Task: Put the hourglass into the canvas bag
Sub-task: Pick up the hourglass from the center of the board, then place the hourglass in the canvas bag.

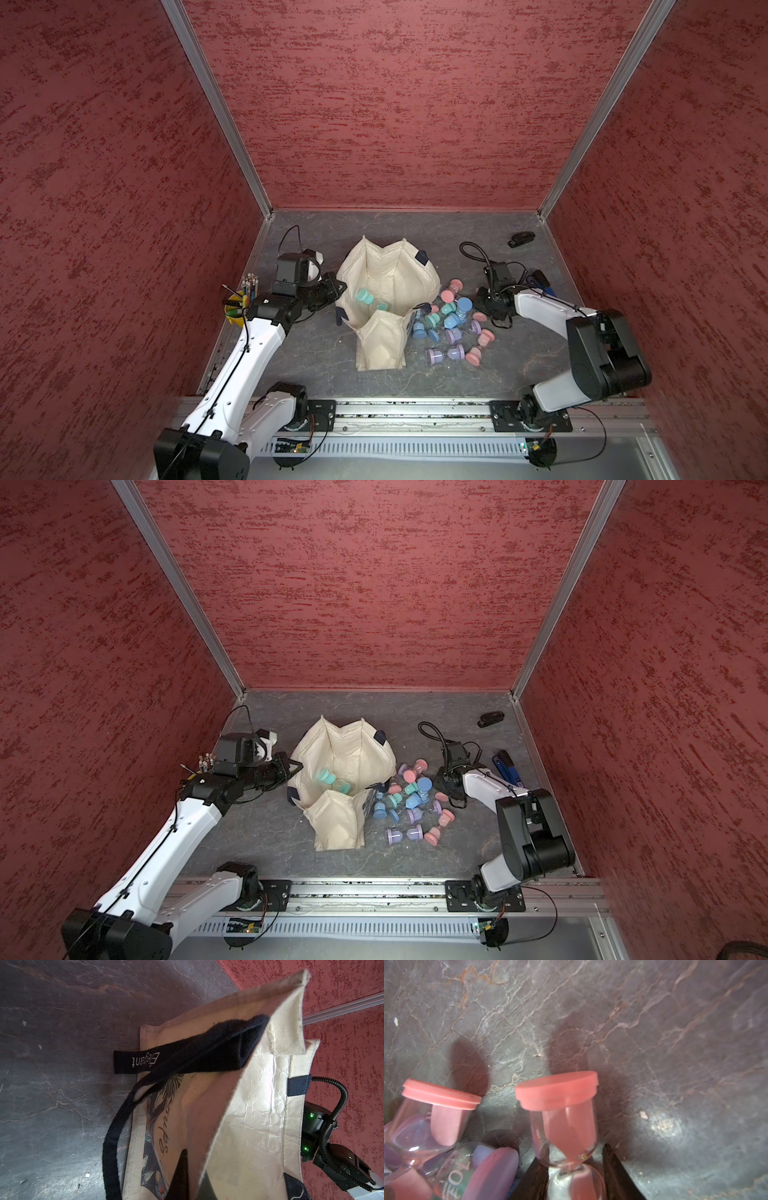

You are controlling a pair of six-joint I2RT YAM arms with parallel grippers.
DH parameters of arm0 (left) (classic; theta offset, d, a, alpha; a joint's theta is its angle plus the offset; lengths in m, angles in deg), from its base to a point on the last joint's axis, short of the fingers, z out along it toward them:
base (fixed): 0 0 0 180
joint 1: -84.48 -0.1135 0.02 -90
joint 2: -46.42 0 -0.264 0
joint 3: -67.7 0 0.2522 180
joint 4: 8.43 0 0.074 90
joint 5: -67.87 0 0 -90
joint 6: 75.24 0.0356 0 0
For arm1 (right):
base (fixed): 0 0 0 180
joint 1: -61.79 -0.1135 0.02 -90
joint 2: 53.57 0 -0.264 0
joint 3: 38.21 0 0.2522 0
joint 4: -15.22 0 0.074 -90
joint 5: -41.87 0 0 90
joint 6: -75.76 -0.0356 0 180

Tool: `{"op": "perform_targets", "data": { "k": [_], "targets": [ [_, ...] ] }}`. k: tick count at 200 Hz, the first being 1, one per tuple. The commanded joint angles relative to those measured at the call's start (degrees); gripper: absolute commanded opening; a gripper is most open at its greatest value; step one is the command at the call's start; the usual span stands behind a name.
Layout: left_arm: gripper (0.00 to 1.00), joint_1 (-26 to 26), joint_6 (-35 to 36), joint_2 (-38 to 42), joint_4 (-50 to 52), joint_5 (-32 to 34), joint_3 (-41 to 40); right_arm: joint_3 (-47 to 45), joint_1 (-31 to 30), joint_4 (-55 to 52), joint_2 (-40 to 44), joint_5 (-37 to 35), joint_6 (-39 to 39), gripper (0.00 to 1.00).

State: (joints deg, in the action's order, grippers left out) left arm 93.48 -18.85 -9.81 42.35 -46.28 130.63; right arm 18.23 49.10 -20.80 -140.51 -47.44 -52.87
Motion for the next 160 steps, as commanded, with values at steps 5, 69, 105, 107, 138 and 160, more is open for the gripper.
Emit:
{"op": "perform_targets", "data": {
  "k": [5, 69, 105, 107, 138, 160],
  "targets": [
    [0.08, -0.11, 0.87, 0.63, -1.16, -0.81, -0.52, -0.43, 0.14, -1.5, 2.63, -3.51, -1.05, 0.1],
    [0.1, -0.12, 0.95, 1.01, -1.09, -0.82, -0.48, 5.27, 0.12, -6.03, 13.88, -5.71, -2.08, 0.03],
    [0.17, -0.38, 1.57, 1.65, -0.35, -0.38, 0.16, 9.4, -0.83, -2.0, 21.84, 0.95, -4.95, 0.03],
    [0.17, -0.31, 1.6, 1.65, -0.32, -0.38, 0.21, 9.83, -1.02, -1.76, 22.17, 1.22, -5.09, 0.03],
    [0.16, -0.47, 1.57, 1.73, -0.28, -0.6, 0.33, 17.05, -6.99, -0.18, 23.24, 1.21, -5.79, 0.03],
    [0.16, -0.72, 1.88, 2.13, 0.25, -0.47, 0.4, 22.12, -14.41, 1.56, 21.4, -0.46, -5.71, 0.03]
  ]
}}
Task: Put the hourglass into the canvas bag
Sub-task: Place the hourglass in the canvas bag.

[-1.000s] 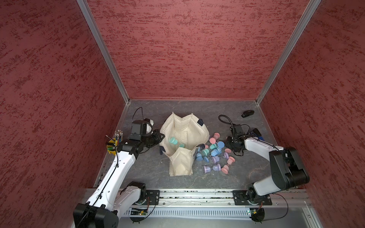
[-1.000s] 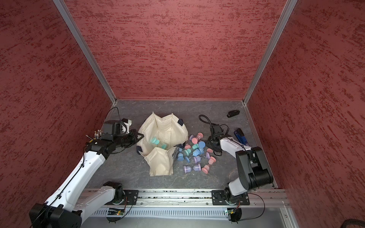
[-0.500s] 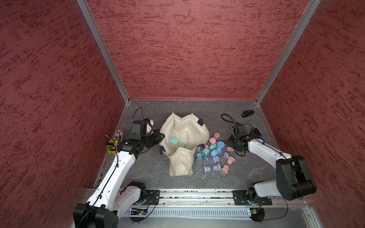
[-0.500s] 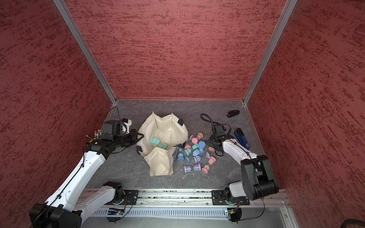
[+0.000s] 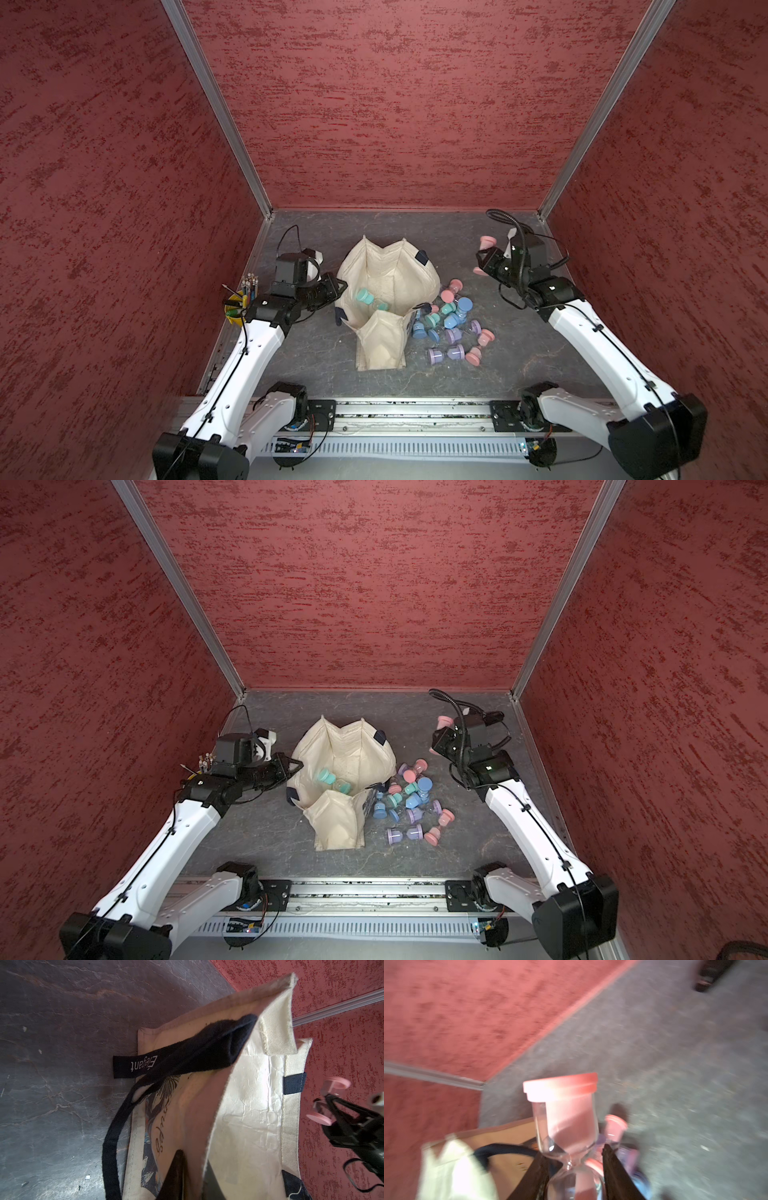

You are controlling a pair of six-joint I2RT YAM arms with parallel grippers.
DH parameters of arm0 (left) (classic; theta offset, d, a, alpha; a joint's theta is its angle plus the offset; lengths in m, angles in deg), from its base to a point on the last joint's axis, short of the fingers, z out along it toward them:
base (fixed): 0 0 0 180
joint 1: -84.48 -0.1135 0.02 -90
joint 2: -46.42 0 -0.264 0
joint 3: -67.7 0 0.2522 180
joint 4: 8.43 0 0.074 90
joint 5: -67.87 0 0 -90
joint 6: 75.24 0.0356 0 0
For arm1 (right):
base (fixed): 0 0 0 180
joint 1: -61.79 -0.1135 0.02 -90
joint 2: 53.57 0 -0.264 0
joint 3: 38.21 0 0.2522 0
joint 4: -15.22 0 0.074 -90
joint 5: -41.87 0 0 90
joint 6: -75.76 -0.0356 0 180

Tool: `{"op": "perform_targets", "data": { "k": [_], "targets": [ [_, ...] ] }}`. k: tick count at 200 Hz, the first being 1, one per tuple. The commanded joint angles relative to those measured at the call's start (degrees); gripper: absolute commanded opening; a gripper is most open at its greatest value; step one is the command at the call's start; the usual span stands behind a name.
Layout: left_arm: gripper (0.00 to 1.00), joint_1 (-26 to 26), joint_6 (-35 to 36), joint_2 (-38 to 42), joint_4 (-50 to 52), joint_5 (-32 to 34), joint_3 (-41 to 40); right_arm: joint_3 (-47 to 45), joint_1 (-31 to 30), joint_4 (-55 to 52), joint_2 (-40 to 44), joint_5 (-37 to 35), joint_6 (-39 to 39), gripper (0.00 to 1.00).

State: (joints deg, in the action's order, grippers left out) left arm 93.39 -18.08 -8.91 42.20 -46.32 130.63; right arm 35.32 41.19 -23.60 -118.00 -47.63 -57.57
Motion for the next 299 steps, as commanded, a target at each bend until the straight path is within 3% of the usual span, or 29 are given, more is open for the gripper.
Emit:
{"op": "perform_targets", "data": {
  "k": [1, 52, 90, 299],
  "targets": [
    [0.16, -0.68, 1.11, 1.25, 0.44, -0.42, 0.4, 5.28, -6.84, 4.47, -1.26, -0.38, -0.99, 0.03],
    [0.16, -1.35, 1.11, 1.73, 1.02, -0.6, 0.57, 13.22, -21.78, 8.43, -9.94, -3.51, 0.19, 0.02],
    [0.17, -1.49, 0.67, 1.95, 0.5, -0.83, 0.16, 16.08, -27.53, 9.54, -16.32, -4.18, 0.23, 0.01],
    [0.08, -1.52, -1.72, 2.51, -2.14, -2.85, -1.0, 16.02, -32.34, 6.27, -30.28, 0.11, -2.36, 0.0]
  ]
}}
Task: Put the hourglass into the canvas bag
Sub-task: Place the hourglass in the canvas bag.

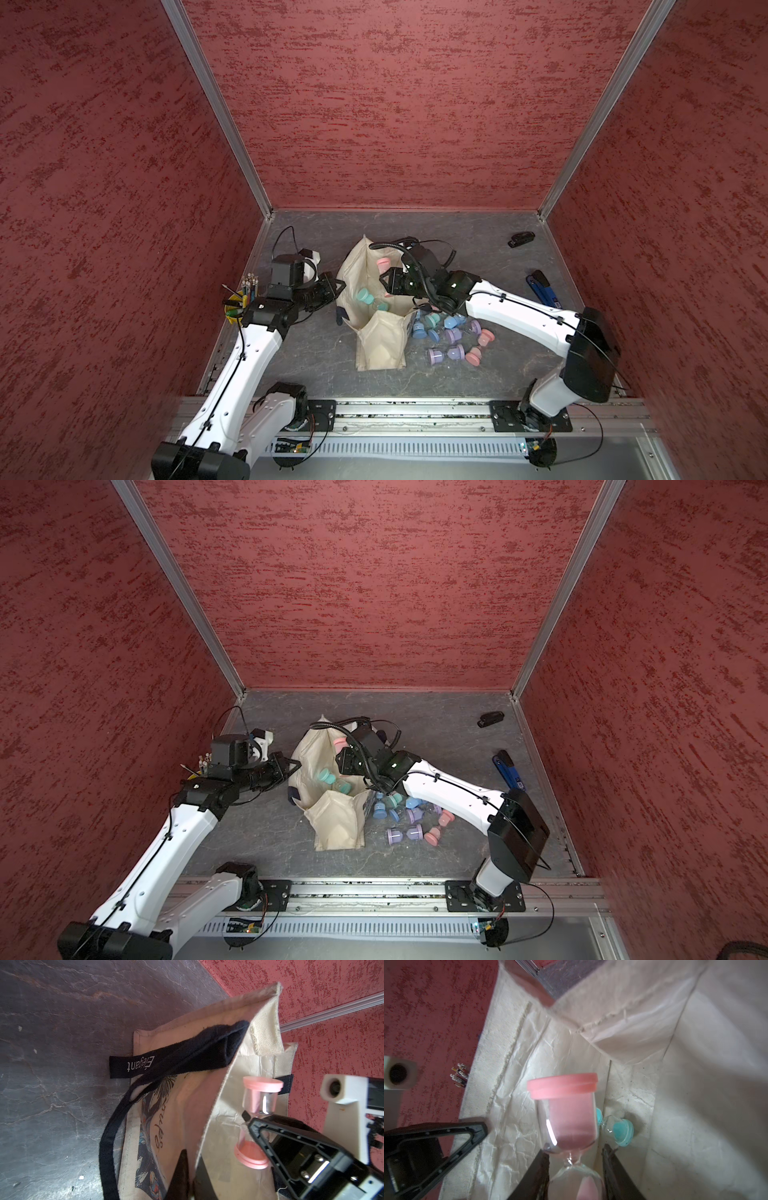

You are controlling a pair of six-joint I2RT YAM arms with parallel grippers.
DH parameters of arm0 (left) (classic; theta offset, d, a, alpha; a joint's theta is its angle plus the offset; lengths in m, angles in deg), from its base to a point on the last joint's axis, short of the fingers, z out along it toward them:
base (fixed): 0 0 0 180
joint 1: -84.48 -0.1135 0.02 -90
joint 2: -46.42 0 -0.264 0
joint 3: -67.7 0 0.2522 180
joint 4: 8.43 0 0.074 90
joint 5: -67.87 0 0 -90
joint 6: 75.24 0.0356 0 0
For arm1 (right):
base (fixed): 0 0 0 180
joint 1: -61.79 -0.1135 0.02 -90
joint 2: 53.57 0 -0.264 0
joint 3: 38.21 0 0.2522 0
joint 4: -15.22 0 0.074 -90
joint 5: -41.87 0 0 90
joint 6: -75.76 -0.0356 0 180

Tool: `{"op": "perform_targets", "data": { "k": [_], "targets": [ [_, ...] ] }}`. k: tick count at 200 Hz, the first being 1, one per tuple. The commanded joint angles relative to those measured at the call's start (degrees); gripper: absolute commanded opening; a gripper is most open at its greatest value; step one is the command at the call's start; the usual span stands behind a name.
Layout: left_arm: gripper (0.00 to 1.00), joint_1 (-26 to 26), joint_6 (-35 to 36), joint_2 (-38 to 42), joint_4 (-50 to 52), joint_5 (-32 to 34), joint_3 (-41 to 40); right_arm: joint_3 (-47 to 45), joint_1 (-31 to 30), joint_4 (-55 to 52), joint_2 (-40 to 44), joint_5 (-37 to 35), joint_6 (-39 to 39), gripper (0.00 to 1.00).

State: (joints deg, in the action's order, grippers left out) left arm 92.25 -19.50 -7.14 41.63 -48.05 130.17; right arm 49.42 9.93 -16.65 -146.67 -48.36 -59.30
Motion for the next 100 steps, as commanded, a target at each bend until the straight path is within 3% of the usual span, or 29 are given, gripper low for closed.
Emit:
{"op": "perform_targets", "data": {
  "k": [1, 100],
  "targets": [
    [0.08, -0.39, -0.34, 0.65, -1.58, -1.1, -0.54, 2.0, -1.07, -0.69, -1.67, 0.84, -0.55, 0.0],
    [0.04, -0.26, -1.03, 0.75, -2.8, -1.98, -1.39, 7.87, -3.34, -5.68, -10.52, 2.8, -0.2, 0.0]
  ]
}}
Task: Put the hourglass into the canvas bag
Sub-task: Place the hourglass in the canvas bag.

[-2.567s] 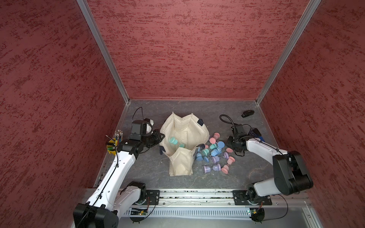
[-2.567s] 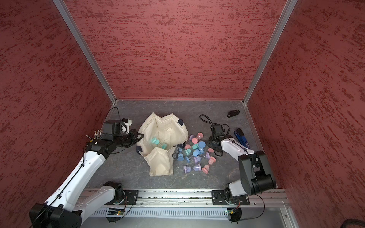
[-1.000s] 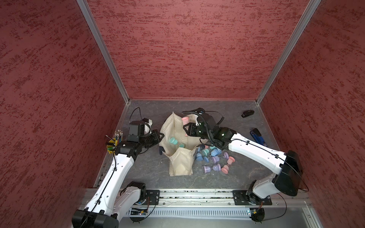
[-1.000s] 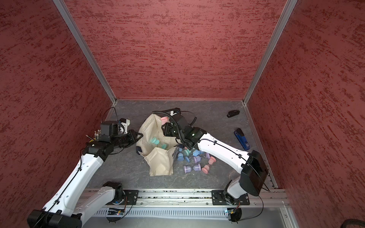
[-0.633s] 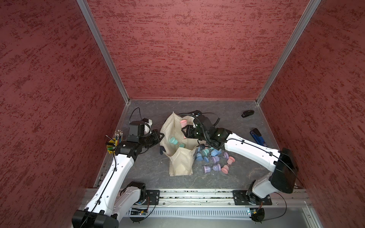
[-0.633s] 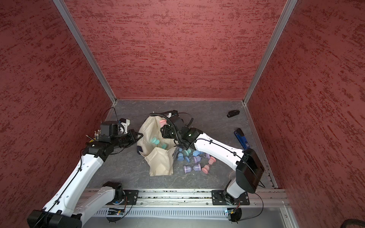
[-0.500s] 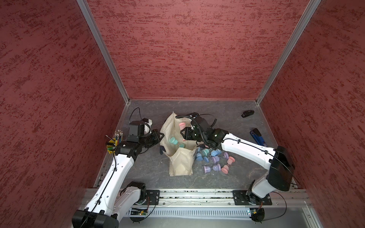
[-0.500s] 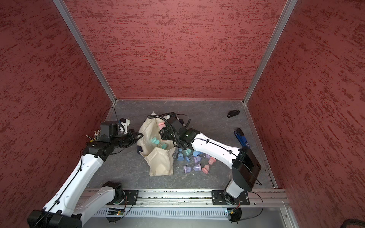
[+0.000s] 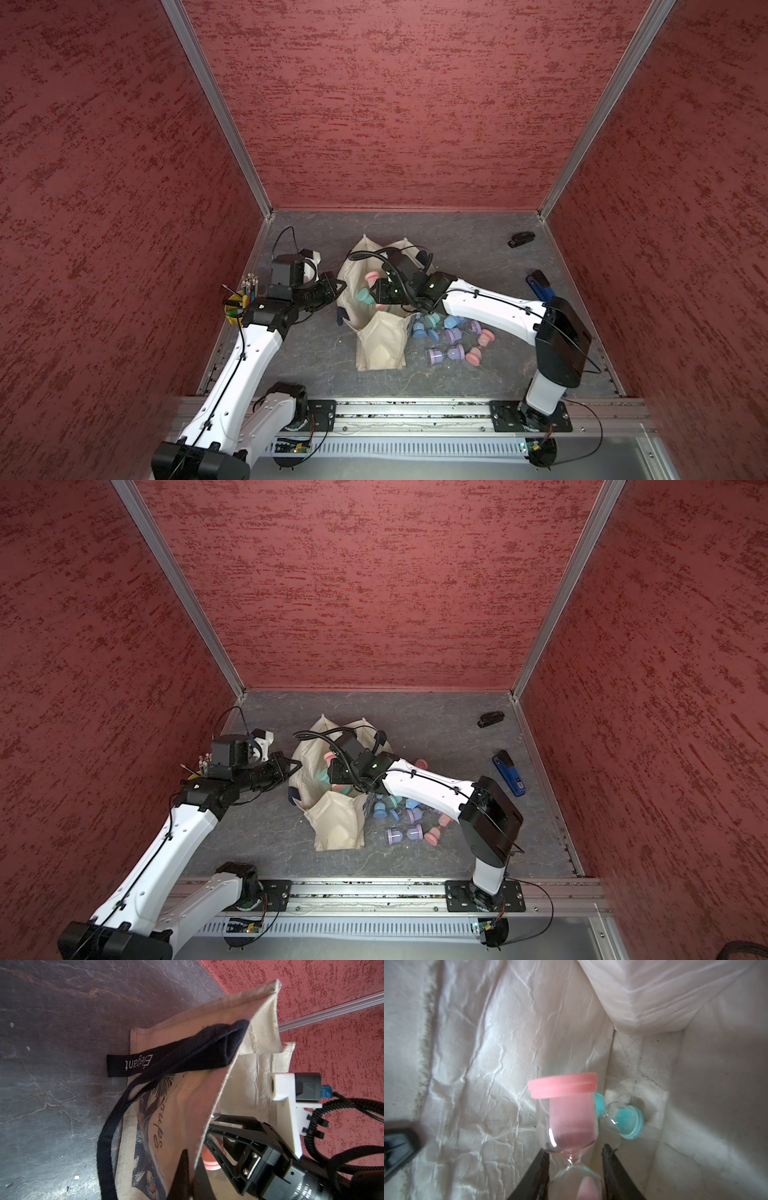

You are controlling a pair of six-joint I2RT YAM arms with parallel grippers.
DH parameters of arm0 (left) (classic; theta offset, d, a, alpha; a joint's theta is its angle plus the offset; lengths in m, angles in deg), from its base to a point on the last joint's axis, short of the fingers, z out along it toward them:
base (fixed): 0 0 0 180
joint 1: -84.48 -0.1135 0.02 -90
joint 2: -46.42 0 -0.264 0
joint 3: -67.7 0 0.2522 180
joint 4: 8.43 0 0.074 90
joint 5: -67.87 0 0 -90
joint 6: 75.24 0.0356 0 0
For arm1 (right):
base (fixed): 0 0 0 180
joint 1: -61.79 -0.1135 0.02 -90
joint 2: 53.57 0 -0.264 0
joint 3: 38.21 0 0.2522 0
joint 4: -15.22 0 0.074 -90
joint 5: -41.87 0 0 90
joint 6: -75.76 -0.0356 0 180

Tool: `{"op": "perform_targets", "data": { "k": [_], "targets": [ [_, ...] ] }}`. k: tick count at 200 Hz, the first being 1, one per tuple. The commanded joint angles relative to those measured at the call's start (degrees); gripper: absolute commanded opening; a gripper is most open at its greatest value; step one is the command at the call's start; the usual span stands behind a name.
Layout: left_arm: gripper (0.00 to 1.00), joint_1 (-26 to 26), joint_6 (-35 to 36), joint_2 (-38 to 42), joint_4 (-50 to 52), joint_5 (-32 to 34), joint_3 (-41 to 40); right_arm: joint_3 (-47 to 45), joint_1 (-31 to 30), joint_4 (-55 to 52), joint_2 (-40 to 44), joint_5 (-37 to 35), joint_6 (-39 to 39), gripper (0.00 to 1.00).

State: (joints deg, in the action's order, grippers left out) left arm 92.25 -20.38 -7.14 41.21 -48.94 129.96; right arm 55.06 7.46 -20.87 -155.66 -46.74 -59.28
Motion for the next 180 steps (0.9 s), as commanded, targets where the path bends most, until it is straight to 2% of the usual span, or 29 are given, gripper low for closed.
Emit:
{"op": "perform_targets", "data": {
  "k": [1, 60, 70, 84, 95, 150, 169, 180],
  "targets": [
    [0.04, -0.24, -0.13, 0.79, -2.39, -1.11, -1.14, 2.32, -0.87, -1.52, -1.58, 1.17, -0.22, 0.0],
    [0.03, -0.3, -0.22, 0.77, -2.48, -1.39, -1.07, 3.47, -1.4, -3.98, -4.89, 0.73, -0.62, 0.0],
    [0.07, -0.26, -0.14, 0.88, -2.18, -1.36, -1.07, 3.39, -1.39, -4.19, -5.05, 0.55, -0.66, 0.0],
    [0.2, -0.3, -0.11, 1.2, -1.79, -1.07, -1.22, 3.54, -1.4, -4.48, -5.45, 0.52, -0.74, 0.0],
    [0.25, -0.28, 0.06, 1.52, -1.34, -0.69, -1.36, 3.39, -1.39, -4.35, -5.48, 0.72, -0.76, 0.0],
    [0.25, -0.52, 0.77, 2.27, 0.4, -0.18, -1.72, 3.14, -0.8, -3.96, -6.01, 1.23, -1.28, 0.0],
    [0.25, -0.53, 1.28, 2.57, 0.77, -0.33, -1.73, 3.2, -0.6, -4.42, -6.47, 1.0, -1.35, 0.09],
    [0.25, -0.6, 1.46, 2.52, 0.77, -0.44, -1.98, 3.46, -0.61, -4.71, -6.7, 0.91, -1.4, 0.18]
  ]
}}
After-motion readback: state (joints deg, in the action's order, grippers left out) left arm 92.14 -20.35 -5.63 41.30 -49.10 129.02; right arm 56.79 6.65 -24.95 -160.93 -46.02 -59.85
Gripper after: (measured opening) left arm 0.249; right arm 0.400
